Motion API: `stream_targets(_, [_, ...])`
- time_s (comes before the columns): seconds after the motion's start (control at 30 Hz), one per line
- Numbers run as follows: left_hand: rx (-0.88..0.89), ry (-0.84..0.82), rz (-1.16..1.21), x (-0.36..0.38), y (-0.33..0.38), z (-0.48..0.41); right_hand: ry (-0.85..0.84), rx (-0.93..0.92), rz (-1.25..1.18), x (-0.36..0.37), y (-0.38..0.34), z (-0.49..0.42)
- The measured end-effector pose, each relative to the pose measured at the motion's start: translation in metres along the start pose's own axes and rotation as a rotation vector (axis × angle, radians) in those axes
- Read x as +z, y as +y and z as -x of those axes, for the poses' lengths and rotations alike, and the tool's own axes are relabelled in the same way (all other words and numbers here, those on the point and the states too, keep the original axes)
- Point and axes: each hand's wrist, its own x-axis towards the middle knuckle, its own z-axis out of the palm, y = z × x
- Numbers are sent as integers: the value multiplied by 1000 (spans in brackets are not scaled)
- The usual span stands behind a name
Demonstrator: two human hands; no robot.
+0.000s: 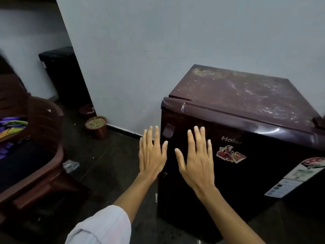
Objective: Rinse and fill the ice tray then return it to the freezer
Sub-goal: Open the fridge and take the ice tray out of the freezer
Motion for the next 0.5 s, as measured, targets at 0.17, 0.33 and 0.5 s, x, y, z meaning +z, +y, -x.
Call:
stream_targets(0.17, [-73, -147, 183, 16, -19, -2, -49, 50, -20, 27, -28, 3])
stream_targets(0.33, [-52, -303, 545, 39, -43, -4, -87, 162, -265, 48, -47, -1])
stream_targets(0.5, [-195, -407, 848, 59, -57, 5, -114, 378, -638, 71, -53, -9])
